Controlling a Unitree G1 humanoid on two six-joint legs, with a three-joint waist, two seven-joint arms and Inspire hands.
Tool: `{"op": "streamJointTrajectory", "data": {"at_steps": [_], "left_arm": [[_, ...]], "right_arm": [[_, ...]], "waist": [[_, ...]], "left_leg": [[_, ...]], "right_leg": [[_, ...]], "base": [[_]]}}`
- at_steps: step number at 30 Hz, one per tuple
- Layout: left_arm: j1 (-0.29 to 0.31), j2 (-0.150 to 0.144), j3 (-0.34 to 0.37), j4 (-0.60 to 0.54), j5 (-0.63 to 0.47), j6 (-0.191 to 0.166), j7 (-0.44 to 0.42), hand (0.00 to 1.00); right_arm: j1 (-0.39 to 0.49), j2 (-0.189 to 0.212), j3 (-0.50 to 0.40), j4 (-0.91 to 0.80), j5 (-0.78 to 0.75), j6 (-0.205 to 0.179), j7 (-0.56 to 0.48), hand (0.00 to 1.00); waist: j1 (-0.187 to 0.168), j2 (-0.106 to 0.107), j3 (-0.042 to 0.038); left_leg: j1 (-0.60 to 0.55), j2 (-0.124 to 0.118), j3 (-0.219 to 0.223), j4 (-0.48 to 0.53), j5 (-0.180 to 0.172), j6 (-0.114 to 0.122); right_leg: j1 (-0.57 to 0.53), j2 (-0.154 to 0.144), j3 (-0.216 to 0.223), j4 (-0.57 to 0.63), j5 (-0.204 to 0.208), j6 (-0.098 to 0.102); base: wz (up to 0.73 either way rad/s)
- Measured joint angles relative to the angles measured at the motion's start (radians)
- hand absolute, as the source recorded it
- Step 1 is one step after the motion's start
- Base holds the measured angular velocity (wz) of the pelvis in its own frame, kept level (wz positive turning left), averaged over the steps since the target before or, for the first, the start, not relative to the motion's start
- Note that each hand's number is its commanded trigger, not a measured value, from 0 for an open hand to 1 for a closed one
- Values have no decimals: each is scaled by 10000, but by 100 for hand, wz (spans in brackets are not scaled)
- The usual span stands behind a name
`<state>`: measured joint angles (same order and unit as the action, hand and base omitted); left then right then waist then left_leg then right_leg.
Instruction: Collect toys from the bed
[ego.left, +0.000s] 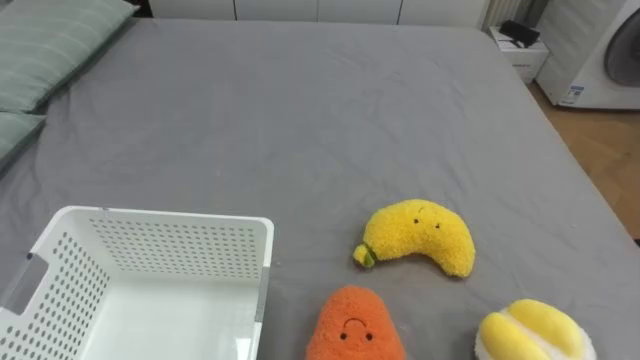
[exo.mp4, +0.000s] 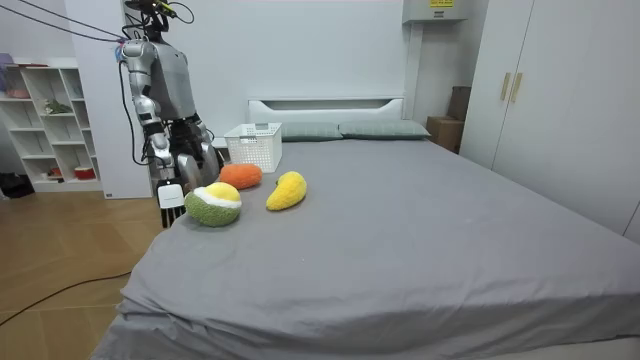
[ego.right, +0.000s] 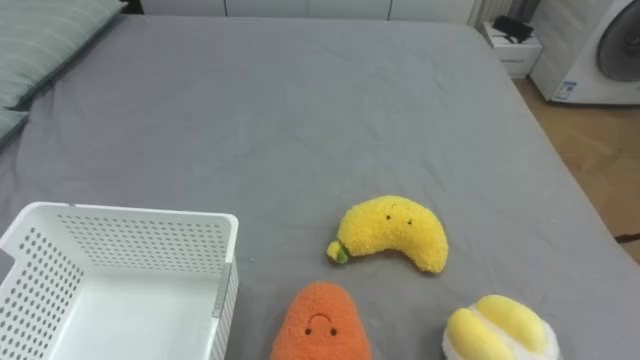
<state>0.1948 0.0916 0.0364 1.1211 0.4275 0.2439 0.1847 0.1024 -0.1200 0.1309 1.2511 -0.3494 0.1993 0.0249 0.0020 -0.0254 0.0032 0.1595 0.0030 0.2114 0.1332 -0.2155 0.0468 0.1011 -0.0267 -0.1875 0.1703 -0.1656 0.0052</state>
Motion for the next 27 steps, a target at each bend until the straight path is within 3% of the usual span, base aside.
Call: {"op": "streamJointTrajectory", "data": {"at_steps": [15, 23, 27], "left_arm": [[10, 1, 9, -1, 259, 118, 19, 0], [28, 35, 473, -17, 465, 190, 19, 0], [83, 34, 824, -26, 464, 188, 19, 0]], "right_arm": [[21, 0, -104, 133, 845, -10, -178, 0], [426, -13, -995, 390, 1914, 85, -586, 0], [633, -17, -1601, 397, 2831, 114, -968, 0]], "waist": [[10, 57, -27], [-69, 24, -15], [-276, -62, -18]], "left_leg": [[42, 8, 35, 3, 0, 0], [100, 11, 39, 4, 0, -1], [106, 11, 42, 9, -1, -1]], "right_leg": [[20, 25, 83, 10, 8, -10], [40, 35, 144, 14, 10, -15], [21, 50, 204, 24, 13, -21]], "base": [[0], [0], [-3]]}}
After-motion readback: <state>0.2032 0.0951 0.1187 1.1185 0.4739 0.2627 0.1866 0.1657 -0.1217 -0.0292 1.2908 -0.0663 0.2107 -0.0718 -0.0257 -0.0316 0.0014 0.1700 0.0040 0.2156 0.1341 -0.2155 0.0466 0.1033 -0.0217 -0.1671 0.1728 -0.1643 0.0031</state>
